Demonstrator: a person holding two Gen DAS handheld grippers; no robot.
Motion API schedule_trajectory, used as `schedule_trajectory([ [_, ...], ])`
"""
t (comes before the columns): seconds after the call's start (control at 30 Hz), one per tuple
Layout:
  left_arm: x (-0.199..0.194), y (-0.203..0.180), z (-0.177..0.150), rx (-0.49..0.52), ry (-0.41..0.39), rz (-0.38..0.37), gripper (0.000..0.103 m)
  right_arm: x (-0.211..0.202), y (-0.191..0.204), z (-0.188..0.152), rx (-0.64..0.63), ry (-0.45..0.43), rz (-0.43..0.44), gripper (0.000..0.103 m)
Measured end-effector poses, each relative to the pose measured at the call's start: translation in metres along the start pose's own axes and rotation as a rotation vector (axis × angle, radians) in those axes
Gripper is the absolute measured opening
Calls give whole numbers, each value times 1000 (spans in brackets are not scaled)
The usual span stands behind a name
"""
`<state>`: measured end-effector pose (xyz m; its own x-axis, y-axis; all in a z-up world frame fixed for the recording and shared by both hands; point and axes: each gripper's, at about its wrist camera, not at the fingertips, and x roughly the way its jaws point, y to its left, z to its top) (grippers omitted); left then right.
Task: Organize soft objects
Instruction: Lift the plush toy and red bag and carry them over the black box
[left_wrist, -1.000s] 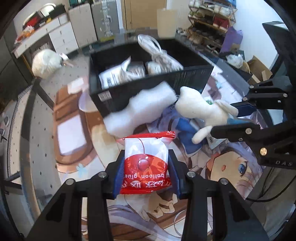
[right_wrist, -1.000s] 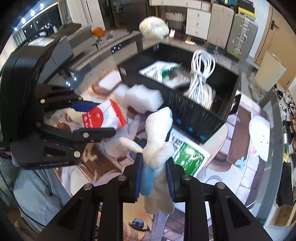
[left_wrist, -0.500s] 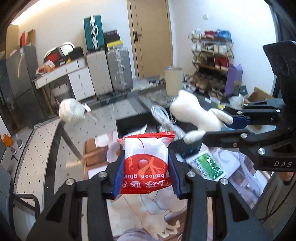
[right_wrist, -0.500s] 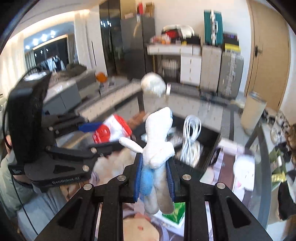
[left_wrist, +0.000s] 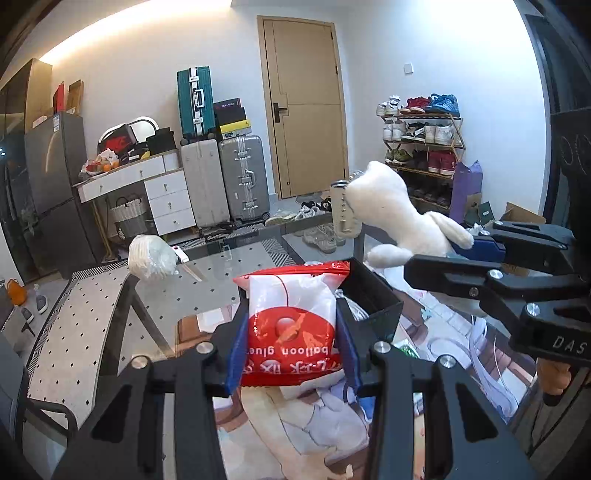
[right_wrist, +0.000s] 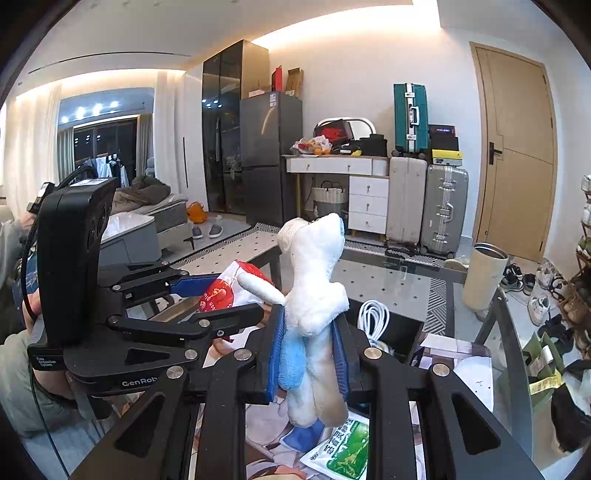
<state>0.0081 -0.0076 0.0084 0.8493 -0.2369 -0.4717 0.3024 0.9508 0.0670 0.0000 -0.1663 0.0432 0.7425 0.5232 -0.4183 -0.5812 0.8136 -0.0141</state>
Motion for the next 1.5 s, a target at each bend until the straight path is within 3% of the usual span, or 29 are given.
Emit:
schedule_trajectory([
  [0.47,34,3,30,-33,-66,58,42,24,-23,25,41,-47,-81,23],
  [0.93,73,20,57,-92,-128,77,42,64,-53,48,71,-53,-95,23],
  [1.27,80,24,57,-99,-115,81,42,85,-66,47,122,7,-92,23],
  [1.5,96,26,54,-99,-36,101,42,109,-76,39,161,119,-90,23],
])
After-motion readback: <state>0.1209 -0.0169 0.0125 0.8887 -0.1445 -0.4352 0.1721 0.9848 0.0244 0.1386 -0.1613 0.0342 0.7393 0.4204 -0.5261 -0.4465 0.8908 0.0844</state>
